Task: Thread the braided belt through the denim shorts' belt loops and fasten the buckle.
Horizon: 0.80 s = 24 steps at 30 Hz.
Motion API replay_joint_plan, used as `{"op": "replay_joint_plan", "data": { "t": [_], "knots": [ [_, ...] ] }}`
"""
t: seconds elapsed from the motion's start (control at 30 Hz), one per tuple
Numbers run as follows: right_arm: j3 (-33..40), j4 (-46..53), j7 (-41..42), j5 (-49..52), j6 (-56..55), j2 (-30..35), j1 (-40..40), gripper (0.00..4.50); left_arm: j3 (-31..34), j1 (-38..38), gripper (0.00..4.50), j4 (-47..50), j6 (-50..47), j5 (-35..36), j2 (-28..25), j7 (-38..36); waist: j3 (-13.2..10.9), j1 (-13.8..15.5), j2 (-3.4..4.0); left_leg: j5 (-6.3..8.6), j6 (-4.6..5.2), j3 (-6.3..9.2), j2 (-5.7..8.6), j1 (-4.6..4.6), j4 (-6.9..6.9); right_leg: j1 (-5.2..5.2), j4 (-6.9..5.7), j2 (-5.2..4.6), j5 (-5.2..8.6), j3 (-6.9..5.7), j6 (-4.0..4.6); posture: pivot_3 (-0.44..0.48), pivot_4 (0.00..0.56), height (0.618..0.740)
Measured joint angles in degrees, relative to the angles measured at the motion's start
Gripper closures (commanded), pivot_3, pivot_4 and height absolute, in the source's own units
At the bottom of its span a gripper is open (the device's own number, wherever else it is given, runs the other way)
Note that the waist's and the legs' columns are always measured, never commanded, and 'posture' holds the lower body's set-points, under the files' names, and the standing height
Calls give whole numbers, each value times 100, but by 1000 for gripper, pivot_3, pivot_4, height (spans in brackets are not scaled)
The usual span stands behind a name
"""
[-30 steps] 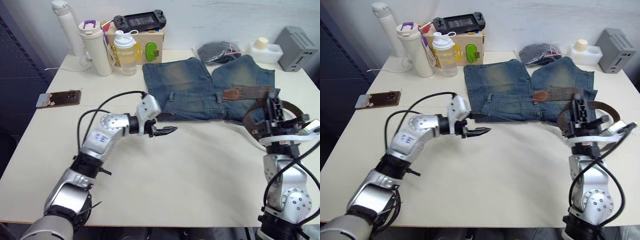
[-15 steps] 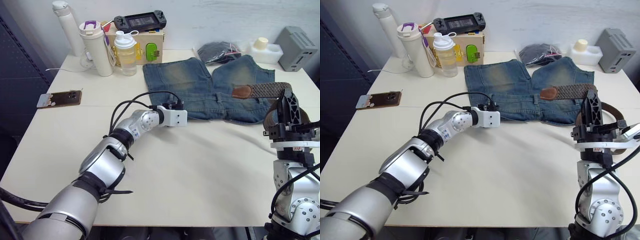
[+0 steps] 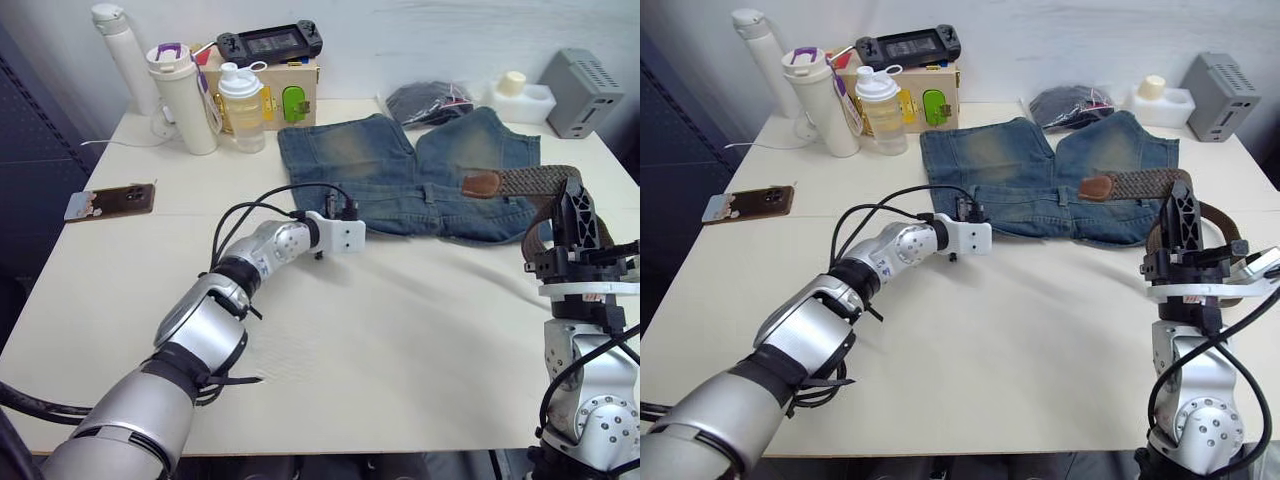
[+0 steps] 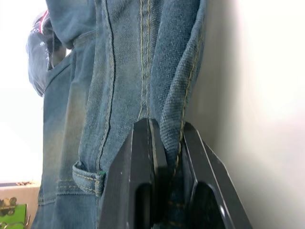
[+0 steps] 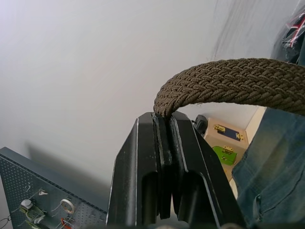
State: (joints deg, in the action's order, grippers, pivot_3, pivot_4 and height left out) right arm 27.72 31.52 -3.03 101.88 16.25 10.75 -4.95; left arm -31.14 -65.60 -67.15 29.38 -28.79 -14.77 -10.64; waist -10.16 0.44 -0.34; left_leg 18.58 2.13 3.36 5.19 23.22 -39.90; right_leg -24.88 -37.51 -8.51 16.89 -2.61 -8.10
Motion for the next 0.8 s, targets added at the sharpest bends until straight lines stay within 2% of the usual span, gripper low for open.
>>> {"op": "replay_joint_plan", "data": {
  "t": [0.13, 0.2, 0.23, 0.33, 0.4, 0.53, 0.7, 0.8],
  "knots": [
    [35, -13, -34, -31, -8, 113, 12, 4500, 422, 655, 4479, 721, 379, 315, -787, -280, 6, -122, 6, 5, -8, -48, -11, -2, 20, -47, -26, -5, 2, 2, 5, 0, 150, 682],
    [33, -23, -60, -34, -3, 228, -24, 4500, 872, 1627, 4479, 1924, 509, 734, -1560, -670, 12, -236, 15, 15, -11, -63, -16, -14, 35, -63, -26, -7, 5, 5, 10, 0, 150, 682],
    [79, -30, -67, -35, -7, 260, -30, 4500, 1006, 1921, 4479, 2265, 488, 887, -1759, -817, 12, -242, 15, 20, -10, -62, -19, -18, 35, -63, -26, -5, 5, 3, 10, 0, 150, 682],
    [76, -50, -123, -21, 14, 438, -111, 4500, 1722, 3526, 4479, 4006, 256, 1498, -2638, -1239, 16, -366, 22, 50, -15, -62, -30, -37, 34, -71, -25, -8, 9, 25, 18, 0, 150, 682],
    [138, -74, -173, 7, 24, 559, -142, 4500, 2161, 4498, 4479, 4837, 78, 1847, -3061, -1461, 18, -358, 25, 62, -17, -63, -37, -55, 32, -61, -26, -5, 12, 34, 23, 0, 150, 682],
    [85, -104, -234, 46, 158, 718, -157, 4500, 2785, 5951, 4479, 5783, 199, 2189, -3446, -1610, 19, -212, 28, 69, -13, -72, -36, -56, 16, -54, -23, -5, 13, 44, 26, 0, 150, 682],
    [1, -234, -263, 86, 290, 817, -241, 4500, 3252, 6901, 4479, 6230, 335, 2258, -3464, -1585, 21, -108, 32, 81, 0, -84, -33, -56, -3, -53, -24, -2, 14, 48, 26, 0, 150, 682],
    [-23, -303, -263, 85, 352, 851, -291, 4500, 3348, 7070, 4479, 6280, 476, 2141, -3433, -1485, 23, -64, 34, 83, 1, -92, -33, -56, -5, -53, -26, 1, 14, 48, 26, 0, 150, 682]
  ]
}}
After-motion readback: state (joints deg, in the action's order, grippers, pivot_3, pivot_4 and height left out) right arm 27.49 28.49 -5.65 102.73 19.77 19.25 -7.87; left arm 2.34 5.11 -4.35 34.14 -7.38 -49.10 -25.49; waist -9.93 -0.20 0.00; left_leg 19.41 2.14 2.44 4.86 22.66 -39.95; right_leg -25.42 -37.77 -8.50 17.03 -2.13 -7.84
